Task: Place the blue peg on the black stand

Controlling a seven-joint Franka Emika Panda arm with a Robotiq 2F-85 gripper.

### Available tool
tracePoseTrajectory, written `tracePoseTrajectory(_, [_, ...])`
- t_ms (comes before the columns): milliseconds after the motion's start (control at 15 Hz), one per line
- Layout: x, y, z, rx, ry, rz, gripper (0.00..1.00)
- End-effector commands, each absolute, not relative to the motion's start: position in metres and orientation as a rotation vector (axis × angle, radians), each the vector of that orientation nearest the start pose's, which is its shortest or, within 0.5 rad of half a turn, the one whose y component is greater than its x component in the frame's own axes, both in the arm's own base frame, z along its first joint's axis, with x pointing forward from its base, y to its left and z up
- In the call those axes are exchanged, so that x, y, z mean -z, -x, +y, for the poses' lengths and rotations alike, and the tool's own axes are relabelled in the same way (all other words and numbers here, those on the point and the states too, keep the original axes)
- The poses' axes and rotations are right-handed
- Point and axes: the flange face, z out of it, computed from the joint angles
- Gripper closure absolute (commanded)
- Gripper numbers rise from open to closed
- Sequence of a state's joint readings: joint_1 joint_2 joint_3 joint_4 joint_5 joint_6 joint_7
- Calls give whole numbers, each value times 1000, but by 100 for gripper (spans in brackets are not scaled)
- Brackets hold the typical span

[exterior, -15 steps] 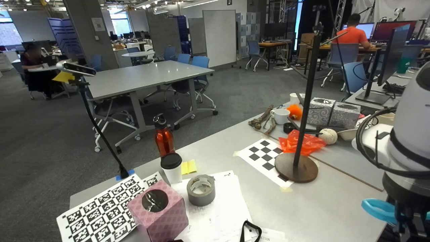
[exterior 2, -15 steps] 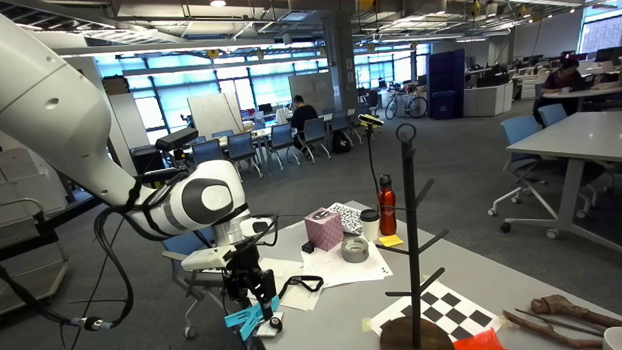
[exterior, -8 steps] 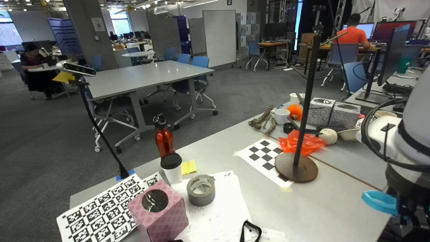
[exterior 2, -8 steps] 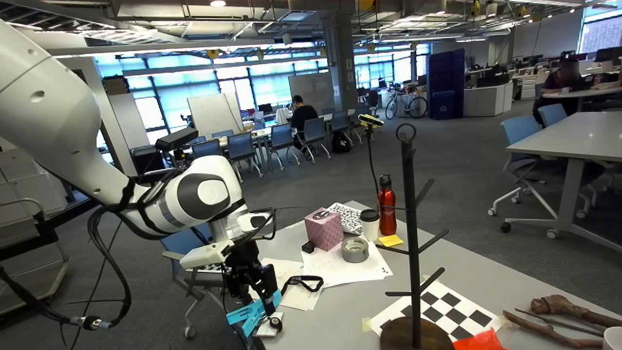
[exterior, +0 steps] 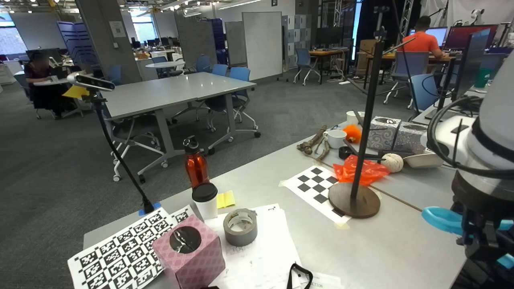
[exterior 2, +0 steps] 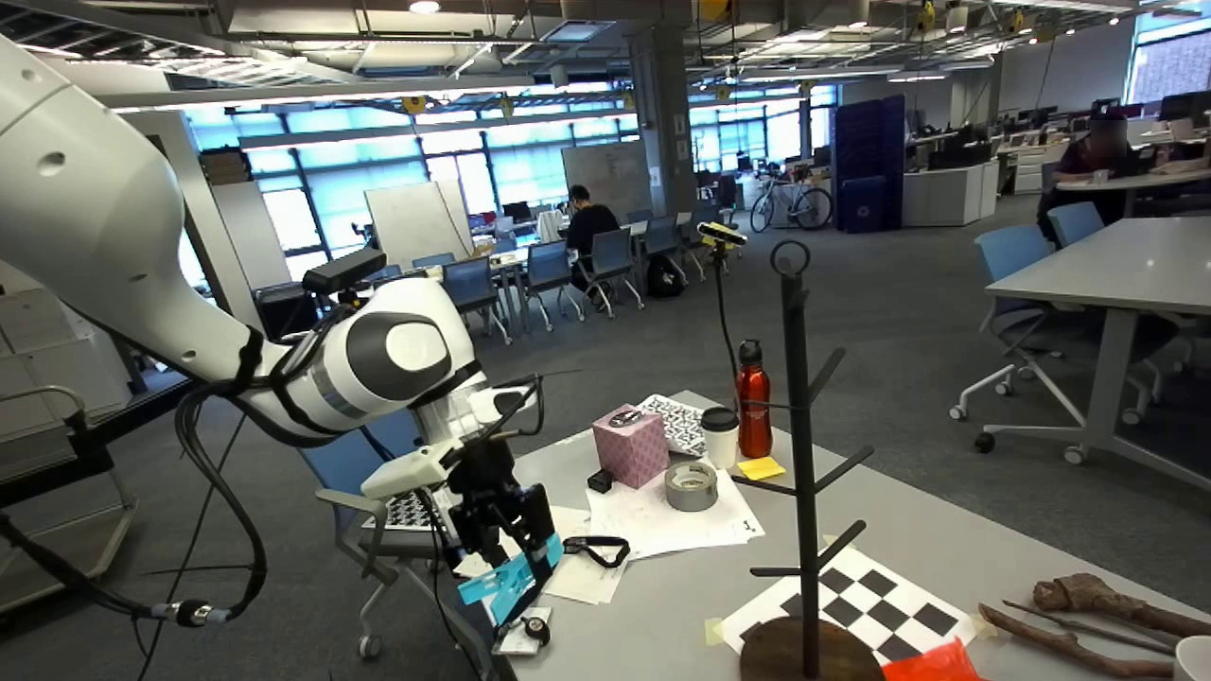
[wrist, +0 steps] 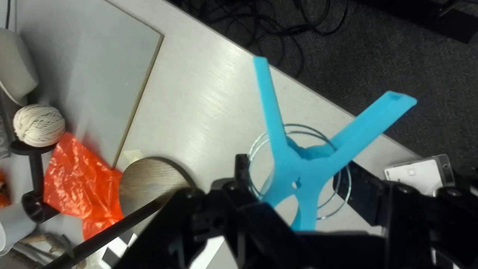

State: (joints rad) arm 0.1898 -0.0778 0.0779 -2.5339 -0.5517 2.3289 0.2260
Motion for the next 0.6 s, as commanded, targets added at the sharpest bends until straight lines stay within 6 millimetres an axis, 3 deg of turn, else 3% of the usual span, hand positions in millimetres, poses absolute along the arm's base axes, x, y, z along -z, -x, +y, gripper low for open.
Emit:
tracePoseTrajectory(0, [-332, -436, 102, 20, 3546, -771, 65])
tracePoseTrajectory(400, [-369, -452, 76, 89, 3558, -708, 65])
tracePoseTrajectory(467, [-357, -451, 85, 84, 3561, -724, 40])
tracePoseTrajectory(533, [-360, -452, 81, 90, 3562, -709, 40])
